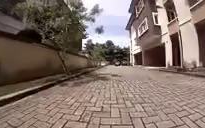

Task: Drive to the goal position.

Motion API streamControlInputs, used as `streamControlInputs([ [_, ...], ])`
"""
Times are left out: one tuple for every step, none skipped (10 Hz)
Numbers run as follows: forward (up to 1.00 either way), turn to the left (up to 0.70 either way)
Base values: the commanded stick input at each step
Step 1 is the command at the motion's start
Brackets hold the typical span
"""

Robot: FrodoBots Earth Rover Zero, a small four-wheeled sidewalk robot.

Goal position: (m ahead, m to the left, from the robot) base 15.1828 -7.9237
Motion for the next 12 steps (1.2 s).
streamControlInputs([
  [0.50, 0.00],
  [0.50, 0.00],
  [0.50, 0.00],
  [0.50, 0.00],
  [0.50, 0.00],
  [0.50, 0.00],
  [0.50, 0.00],
  [0.50, 0.00],
  [0.50, 0.00],
  [0.50, 0.00],
  [0.50, 0.00],
  [0.50, 0.00],
])
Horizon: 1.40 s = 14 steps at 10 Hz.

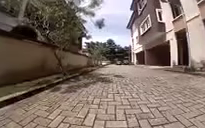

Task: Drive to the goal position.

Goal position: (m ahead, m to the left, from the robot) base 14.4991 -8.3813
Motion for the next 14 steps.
streamControlInputs([
  [0.50, 0.00],
  [0.50, 0.00],
  [0.50, 0.00],
  [0.50, 0.00],
  [0.50, 0.00],
  [0.50, 0.00],
  [0.50, 0.00],
  [0.50, 0.00],
  [0.50, 0.00],
  [0.50, 0.00],
  [0.50, 0.00],
  [0.50, 0.00],
  [0.50, 0.00],
  [0.50, 0.00],
])
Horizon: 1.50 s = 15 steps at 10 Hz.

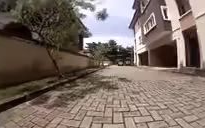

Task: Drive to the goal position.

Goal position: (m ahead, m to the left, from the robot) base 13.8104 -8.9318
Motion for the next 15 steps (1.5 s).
streamControlInputs([
  [0.50, 0.00],
  [0.50, 0.00],
  [0.50, 0.00],
  [0.50, 0.00],
  [0.50, 0.00],
  [0.50, 0.00],
  [0.50, 0.00],
  [0.50, 0.00],
  [0.50, 0.00],
  [0.50, 0.00],
  [0.50, 0.00],
  [0.50, 0.00],
  [0.50, 0.00],
  [0.50, 0.00],
  [0.50, 0.00],
])
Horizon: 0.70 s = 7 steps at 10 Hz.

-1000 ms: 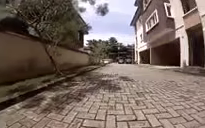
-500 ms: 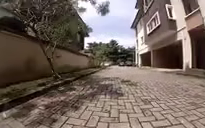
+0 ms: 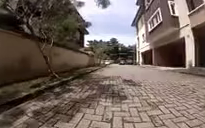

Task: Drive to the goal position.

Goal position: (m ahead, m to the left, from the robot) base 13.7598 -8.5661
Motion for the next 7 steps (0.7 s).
streamControlInputs([
  [0.50, -0.22],
  [0.50, -0.50],
  [0.50, -0.50],
  [0.50, -0.50],
  [0.50, -0.50],
  [0.50, -0.20],
  [0.50, 0.00],
])
